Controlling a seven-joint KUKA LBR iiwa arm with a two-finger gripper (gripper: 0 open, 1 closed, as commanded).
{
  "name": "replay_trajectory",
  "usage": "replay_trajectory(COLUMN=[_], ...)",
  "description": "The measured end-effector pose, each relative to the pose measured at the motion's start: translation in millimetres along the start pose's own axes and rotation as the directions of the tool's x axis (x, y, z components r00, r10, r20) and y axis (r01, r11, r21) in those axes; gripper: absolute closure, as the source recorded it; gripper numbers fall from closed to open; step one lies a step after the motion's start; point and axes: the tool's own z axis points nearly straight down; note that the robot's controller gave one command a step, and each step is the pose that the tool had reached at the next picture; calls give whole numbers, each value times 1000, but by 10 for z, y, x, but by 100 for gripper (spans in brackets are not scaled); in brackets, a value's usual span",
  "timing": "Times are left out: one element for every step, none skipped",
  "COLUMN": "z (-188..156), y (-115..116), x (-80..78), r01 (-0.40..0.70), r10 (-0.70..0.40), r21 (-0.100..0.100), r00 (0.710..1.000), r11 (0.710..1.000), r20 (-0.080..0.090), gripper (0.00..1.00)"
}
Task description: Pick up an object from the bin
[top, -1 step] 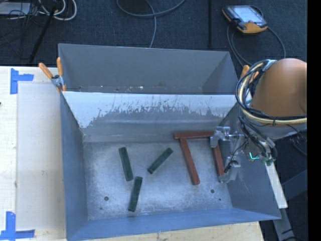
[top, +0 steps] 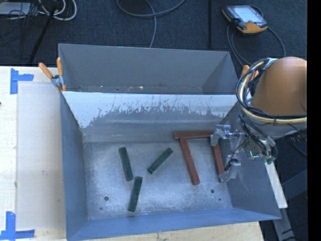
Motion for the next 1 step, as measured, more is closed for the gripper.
replay_trajectory(z=[512], y=[68], x=[-261], r01=[-2], r10=[2], r21=[1], r00=[1000], r11=[1000], r20=[8], gripper=[0])
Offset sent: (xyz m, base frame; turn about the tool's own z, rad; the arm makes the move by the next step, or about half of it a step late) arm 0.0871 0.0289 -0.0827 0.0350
